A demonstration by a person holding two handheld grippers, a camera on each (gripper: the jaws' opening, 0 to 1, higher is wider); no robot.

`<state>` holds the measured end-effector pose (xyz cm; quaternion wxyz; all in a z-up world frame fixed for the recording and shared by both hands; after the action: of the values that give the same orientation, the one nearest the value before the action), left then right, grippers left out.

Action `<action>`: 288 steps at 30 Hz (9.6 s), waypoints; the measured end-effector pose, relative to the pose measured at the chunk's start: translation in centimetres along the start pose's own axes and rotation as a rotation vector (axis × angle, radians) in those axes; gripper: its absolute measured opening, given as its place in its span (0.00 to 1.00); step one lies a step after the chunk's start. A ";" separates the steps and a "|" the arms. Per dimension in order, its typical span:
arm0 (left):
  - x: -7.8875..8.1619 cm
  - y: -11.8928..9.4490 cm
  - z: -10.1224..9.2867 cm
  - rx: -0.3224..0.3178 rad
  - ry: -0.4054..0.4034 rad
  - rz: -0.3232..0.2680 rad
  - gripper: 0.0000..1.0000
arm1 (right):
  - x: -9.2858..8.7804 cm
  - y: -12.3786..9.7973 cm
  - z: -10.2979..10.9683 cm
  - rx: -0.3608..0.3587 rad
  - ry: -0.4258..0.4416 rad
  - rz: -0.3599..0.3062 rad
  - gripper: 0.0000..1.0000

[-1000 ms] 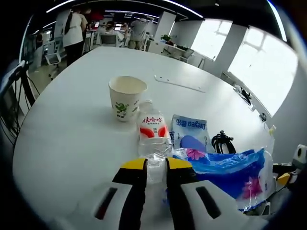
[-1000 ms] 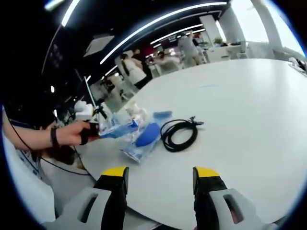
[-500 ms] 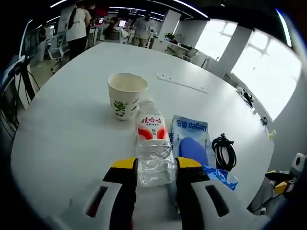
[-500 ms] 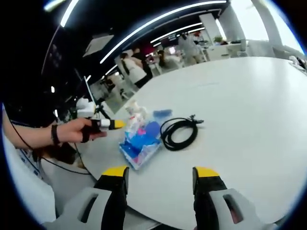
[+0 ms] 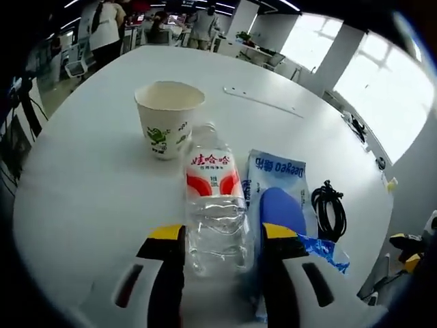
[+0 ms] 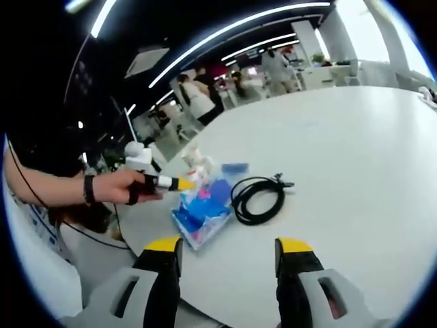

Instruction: Arrange the tabletop items into an orderly group along one side of the table until the central work area is clear of visible clutter.

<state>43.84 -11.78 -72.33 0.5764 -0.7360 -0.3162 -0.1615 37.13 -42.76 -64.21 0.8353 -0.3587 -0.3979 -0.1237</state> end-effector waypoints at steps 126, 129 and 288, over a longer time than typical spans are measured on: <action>-2.8 -10.7 7.4 -0.111 0.101 0.111 0.35 | -2.5 3.4 7.1 0.001 0.044 -0.022 0.56; -2.7 -10.9 7.6 -0.107 0.103 0.096 0.35 | -2.4 3.6 7.4 0.011 0.035 -0.014 0.56; 10.7 -0.6 11.5 0.167 0.029 -0.154 0.35 | 0.6 1.2 3.6 -0.002 -0.016 0.065 0.55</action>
<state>49.96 2.22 -68.71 0.6262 -0.6565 -0.3756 -0.1891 36.06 -39.35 -62.81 0.8353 -0.3733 -0.3925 -0.0942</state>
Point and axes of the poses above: the point that each gripper's makers call its tool centre point, and the gripper's own axes: y roughly forward along the fingers, z roughly to its left, x roughly out of its top, the point moved 3 cm from there along -y, roughly backward along the fingers, and after that the axes turned 1 degree about -z, right-handed, at the moved point
